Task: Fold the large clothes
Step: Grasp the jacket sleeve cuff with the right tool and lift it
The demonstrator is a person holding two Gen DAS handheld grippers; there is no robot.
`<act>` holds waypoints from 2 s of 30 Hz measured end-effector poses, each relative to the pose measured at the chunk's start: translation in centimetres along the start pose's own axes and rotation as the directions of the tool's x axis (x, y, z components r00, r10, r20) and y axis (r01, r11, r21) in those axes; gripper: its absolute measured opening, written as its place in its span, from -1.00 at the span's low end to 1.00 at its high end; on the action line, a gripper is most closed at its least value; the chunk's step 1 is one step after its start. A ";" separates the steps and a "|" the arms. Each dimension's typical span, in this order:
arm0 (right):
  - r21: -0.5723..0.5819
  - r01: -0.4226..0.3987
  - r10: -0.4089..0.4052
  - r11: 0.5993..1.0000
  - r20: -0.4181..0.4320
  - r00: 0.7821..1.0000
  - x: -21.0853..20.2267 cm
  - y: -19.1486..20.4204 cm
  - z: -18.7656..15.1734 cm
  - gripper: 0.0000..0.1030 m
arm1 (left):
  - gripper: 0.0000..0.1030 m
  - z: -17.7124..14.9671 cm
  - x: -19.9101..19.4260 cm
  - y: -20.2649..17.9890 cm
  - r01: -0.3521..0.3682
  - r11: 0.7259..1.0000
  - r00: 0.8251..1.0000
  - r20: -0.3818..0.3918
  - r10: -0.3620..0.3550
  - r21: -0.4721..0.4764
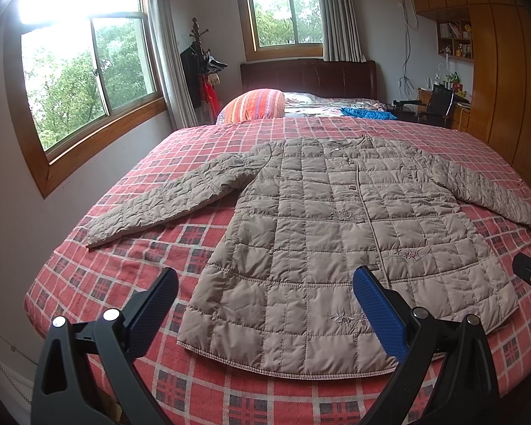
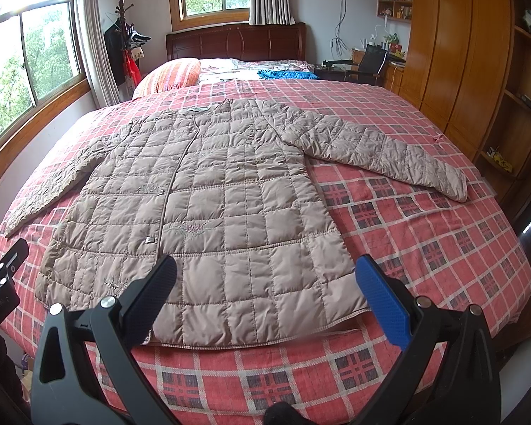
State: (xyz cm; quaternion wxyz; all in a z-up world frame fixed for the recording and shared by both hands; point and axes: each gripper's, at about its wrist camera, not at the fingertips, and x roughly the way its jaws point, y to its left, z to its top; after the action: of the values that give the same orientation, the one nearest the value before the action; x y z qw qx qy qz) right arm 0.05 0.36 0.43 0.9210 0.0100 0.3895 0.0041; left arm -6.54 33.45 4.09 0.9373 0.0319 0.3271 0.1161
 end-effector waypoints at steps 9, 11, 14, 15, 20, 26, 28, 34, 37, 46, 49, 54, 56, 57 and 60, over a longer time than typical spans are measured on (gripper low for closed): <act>0.057 -0.043 0.046 0.997 -0.053 0.998 3.5 -2.5 1.5 0.94 | 0.92 1.1 4.7 -1.7 0.198 0.980 0.972 -0.129 -0.199 -0.018; 0.102 -0.036 0.041 0.994 -0.050 0.998 4.6 -5.0 2.4 0.94 | 0.91 1.7 6.7 -2.4 0.242 0.970 0.955 -0.170 -0.245 -0.036; 0.158 0.045 -0.040 0.986 -0.033 0.999 5.9 -9.4 4.0 0.94 | 0.91 3.3 9.9 -3.9 0.276 0.961 0.939 -0.204 -0.276 -0.026; 0.175 0.066 -0.062 0.982 -0.028 0.998 6.4 -11.0 4.6 0.94 | 0.91 4.0 11.1 -4.6 0.296 0.955 0.930 -0.224 -0.292 -0.018; 0.283 0.141 -0.123 0.949 -0.080 0.989 9.9 -20.7 7.1 0.94 | 0.91 8.0 16.0 -9.0 0.293 0.954 0.929 -0.255 -0.269 0.061; 0.385 0.251 -0.195 0.888 -0.180 0.964 14.9 -32.7 9.0 0.94 | 0.87 12.9 22.0 -15.0 0.359 0.932 0.888 -0.328 -0.322 0.058; 0.426 0.250 -0.169 0.869 -0.219 0.961 16.5 -35.6 8.8 0.94 | 0.73 14.0 24.0 -17.1 0.386 0.921 0.869 -0.353 -0.346 0.048; 0.513 0.220 -0.078 0.830 -0.283 0.956 20.6 -41.2 7.9 0.94 | 0.42 15.4 29.7 -21.6 0.435 0.901 0.804 -0.445 -0.394 -0.011; 0.534 0.225 -0.066 0.815 -0.301 0.951 21.7 -42.7 7.8 0.94 | 0.26 15.2 32.1 -22.6 0.457 0.887 0.765 -0.484 -0.426 -0.058; 0.582 0.177 0.023 0.794 -0.320 0.947 25.3 -44.6 8.0 0.45 | -0.10 14.3 34.5 -22.2 0.488 0.869 0.746 -0.480 -0.462 -0.077; 0.558 0.201 -0.002 0.805 -0.337 0.941 26.0 -44.1 8.3 0.28 | -0.22 14.2 35.1 -21.5 0.495 0.863 0.739 -0.473 -0.480 -0.103; 0.506 0.217 -0.028 0.835 -0.355 0.935 25.9 -42.6 9.3 -0.81 | -0.44 14.1 35.6 -20.4 0.500 0.857 0.737 -0.459 -0.497 -0.126; 0.513 0.208 -0.026 0.833 -0.338 0.941 25.2 -42.0 10.3 -0.86 | -0.49 14.0 35.6 -20.0 0.505 0.853 0.733 -0.456 -0.505 -0.132; 0.511 0.198 -0.028 0.836 -0.319 0.947 24.6 -41.5 11.1 -0.87 | -0.50 14.0 35.7 -19.8 0.507 0.851 0.732 -0.455 -0.508 -0.135; 0.512 0.125 0.003 0.850 -0.242 0.970 22.6 -39.5 13.2 -0.87 | -0.54 14.0 35.8 -19.9 0.510 0.849 0.729 -0.455 -0.512 -0.138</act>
State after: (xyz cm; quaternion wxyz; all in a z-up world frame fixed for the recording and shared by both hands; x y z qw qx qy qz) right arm 25.30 -38.94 -7.42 0.8305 0.2473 0.4818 -0.1302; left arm 33.26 22.94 -9.30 0.8232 -0.0906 0.5425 -0.1409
